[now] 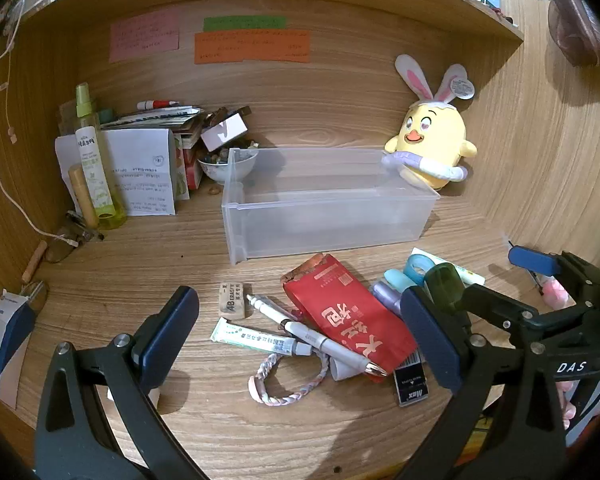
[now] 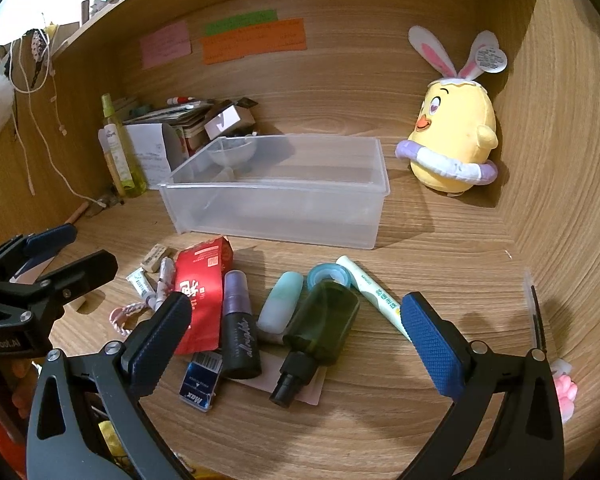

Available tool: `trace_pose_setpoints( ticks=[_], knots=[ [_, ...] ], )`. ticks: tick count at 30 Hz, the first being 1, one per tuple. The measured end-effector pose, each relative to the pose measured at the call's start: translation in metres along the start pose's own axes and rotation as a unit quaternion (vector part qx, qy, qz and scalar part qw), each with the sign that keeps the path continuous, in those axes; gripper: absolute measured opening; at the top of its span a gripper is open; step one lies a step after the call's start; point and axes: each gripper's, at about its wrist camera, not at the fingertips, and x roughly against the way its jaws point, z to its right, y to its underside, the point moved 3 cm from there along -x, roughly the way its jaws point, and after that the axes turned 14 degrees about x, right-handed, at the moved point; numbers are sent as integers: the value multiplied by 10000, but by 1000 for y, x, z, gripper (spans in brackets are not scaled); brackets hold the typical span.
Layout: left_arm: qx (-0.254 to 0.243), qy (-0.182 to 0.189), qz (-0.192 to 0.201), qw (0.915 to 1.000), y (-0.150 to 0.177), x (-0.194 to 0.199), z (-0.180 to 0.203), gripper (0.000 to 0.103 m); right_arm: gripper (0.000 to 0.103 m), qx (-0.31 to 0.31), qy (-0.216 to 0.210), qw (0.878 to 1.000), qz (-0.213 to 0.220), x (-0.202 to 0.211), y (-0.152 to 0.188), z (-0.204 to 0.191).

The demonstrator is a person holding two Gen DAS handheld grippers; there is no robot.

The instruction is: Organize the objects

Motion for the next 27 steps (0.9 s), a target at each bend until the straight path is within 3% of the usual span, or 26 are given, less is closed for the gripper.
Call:
trace_pose_setpoints(
  ticks=[27],
  knots=[
    [-34, 6, -106, 9999, 6, -1, 0, 102, 103, 5, -95, 9999, -84, -6, 4, -3]
  ],
)
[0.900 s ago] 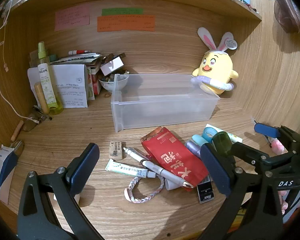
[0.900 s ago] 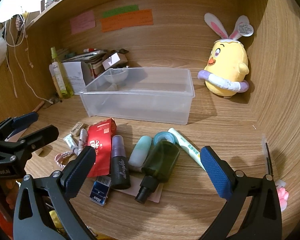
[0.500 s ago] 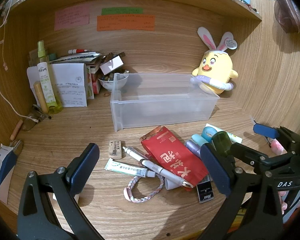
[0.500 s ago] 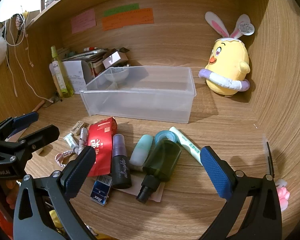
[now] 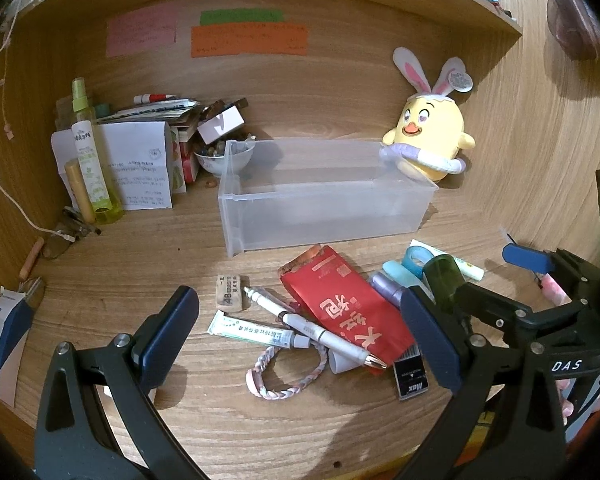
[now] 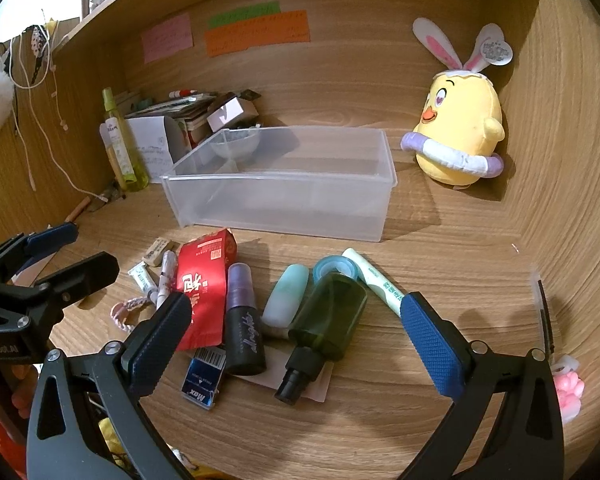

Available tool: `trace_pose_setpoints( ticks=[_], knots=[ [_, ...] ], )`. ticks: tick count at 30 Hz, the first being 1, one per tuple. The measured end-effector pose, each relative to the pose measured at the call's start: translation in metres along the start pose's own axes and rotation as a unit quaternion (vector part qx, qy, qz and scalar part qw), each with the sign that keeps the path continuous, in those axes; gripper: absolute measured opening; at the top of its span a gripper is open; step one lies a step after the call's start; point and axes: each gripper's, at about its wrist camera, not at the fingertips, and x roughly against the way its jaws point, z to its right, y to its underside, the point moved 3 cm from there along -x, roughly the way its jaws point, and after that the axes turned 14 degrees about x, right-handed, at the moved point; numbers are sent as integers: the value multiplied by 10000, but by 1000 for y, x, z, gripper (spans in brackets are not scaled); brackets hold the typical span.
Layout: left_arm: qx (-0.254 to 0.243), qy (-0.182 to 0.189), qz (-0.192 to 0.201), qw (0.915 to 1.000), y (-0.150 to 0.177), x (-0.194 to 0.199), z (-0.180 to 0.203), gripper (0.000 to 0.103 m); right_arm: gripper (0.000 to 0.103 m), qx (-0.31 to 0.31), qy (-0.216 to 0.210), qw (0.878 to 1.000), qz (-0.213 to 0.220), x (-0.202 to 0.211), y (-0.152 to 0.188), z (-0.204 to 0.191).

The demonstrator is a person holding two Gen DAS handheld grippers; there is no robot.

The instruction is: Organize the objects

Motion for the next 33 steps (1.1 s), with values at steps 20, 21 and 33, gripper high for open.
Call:
trace_pose_setpoints(
  ticks=[20, 21, 33],
  knots=[
    [243, -635, -56, 9977, -9, 12, -87, 102, 103, -176, 196, 9995, -177, -9, 2, 40],
    [294, -655, -91, 9974, -6, 11, -93, 102, 103, -213, 238, 9993, -205, -9, 3, 45],
    [717, -856, -658, 9916, 30, -11, -137, 81, 81, -581, 331, 9947, -779, -36, 28, 94]
  ],
)
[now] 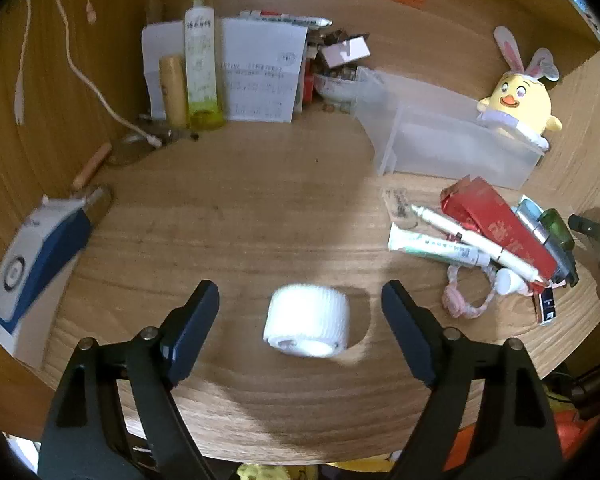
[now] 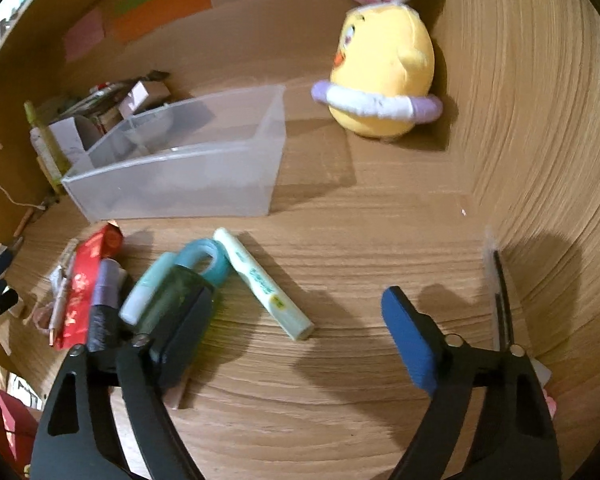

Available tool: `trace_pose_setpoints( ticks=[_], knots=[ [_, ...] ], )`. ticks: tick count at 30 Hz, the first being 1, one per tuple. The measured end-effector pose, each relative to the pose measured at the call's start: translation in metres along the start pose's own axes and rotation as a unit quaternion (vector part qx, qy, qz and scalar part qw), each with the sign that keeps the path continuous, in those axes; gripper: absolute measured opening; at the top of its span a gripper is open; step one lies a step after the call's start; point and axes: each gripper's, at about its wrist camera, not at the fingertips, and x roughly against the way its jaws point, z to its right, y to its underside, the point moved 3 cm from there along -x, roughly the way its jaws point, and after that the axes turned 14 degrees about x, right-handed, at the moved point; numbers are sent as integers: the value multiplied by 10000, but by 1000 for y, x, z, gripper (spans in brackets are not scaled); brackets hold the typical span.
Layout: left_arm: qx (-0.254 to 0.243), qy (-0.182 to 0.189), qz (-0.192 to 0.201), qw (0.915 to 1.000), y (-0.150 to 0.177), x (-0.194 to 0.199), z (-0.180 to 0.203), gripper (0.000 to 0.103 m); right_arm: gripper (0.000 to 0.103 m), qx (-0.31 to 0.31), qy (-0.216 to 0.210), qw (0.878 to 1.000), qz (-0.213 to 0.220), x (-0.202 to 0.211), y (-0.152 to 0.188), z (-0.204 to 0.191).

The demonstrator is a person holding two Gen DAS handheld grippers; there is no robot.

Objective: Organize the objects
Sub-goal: 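Grasp the white tape roll with the left tool while the right tool grasps the mint-green tube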

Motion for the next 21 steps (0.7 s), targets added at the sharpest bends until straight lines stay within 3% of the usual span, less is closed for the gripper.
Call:
trace_pose_setpoints(
  ticks=[5, 10, 17, 21],
  knots=[
    [76, 21, -80, 9999, 6, -7, -2, 65, 63, 103, -24, 9997, -235, -15, 0, 1],
    [46, 79, -73, 9999, 2, -10, 2, 39, 47, 344, -110, 9983, -453, -31, -7, -8],
    [-1, 202, -18, 9998, -13, -13, 14, 39, 23, 768, -199, 9951, -591, -47, -22, -22],
    [-103, 367, 131, 9992, -27, -8, 32, 39, 19, 784, -393, 9945, -567, -48, -25, -22]
  ],
)
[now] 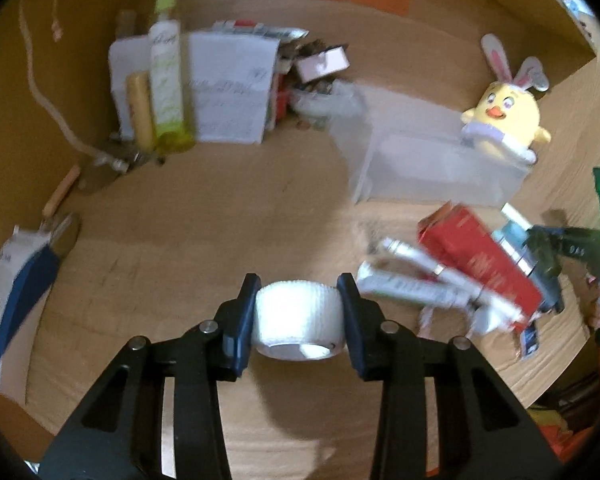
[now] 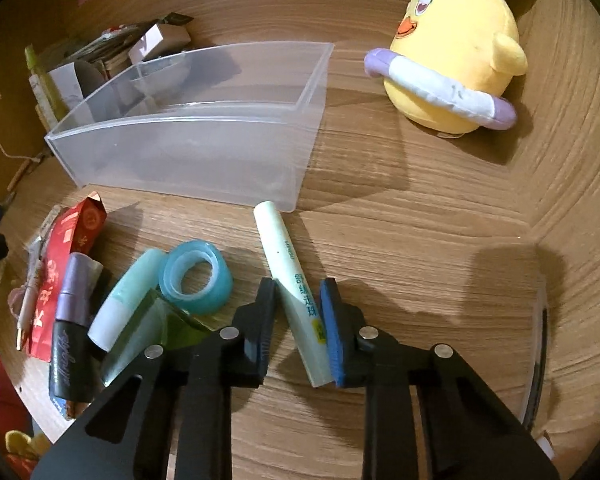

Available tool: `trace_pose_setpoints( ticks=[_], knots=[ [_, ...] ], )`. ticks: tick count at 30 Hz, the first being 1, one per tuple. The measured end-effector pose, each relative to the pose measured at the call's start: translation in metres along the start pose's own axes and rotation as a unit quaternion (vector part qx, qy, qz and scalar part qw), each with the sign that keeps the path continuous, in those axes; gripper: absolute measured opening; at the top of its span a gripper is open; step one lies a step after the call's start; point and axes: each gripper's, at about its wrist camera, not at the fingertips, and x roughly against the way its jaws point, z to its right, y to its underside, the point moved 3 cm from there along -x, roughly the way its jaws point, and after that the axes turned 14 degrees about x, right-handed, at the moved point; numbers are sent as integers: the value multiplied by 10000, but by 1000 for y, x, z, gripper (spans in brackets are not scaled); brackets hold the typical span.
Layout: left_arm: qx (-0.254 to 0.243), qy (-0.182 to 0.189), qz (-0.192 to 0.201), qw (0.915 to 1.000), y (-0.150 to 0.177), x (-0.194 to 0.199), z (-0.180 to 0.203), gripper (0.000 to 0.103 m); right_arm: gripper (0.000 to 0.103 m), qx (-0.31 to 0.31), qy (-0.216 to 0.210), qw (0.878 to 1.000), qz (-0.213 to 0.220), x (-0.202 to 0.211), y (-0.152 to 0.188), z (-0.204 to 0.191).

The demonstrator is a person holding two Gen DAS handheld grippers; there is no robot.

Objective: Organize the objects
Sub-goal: 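Grasp the white tape roll with the left tool while the right tool grasps the mint-green tube, then carry both items into the clear box and open both tools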

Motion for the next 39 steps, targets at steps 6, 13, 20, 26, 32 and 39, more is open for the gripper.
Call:
trace_pose_setpoints(
  ticks=[6, 13, 20, 26, 32, 39],
  knots=[
    [-145, 304, 211, 9992, -24, 5, 33, 39, 14, -144, -19, 9998, 153, 15, 12, 4],
    [-213, 573, 415, 9973, -49, 11, 67, 39, 14, -310, 204, 9974, 625, 59, 18, 13],
    [-325, 677, 642, 9951, -75, 16, 92, 39, 14, -112, 300, 9922, 1208, 91, -15, 10],
    [-362, 785, 687, 9939, -102, 12, 106, 39, 14, 30, 314, 9864, 1614, 106, -47, 4],
    [-364, 788, 597, 9944, -123, -6, 117, 39, 14, 149, 287, 9821, 1858, 109, -83, -2],
    [-407, 650, 299, 9966, -135, -42, 126, 39, 14, 274, 224, 9847, 1704, 82, -114, -5]
  ],
)
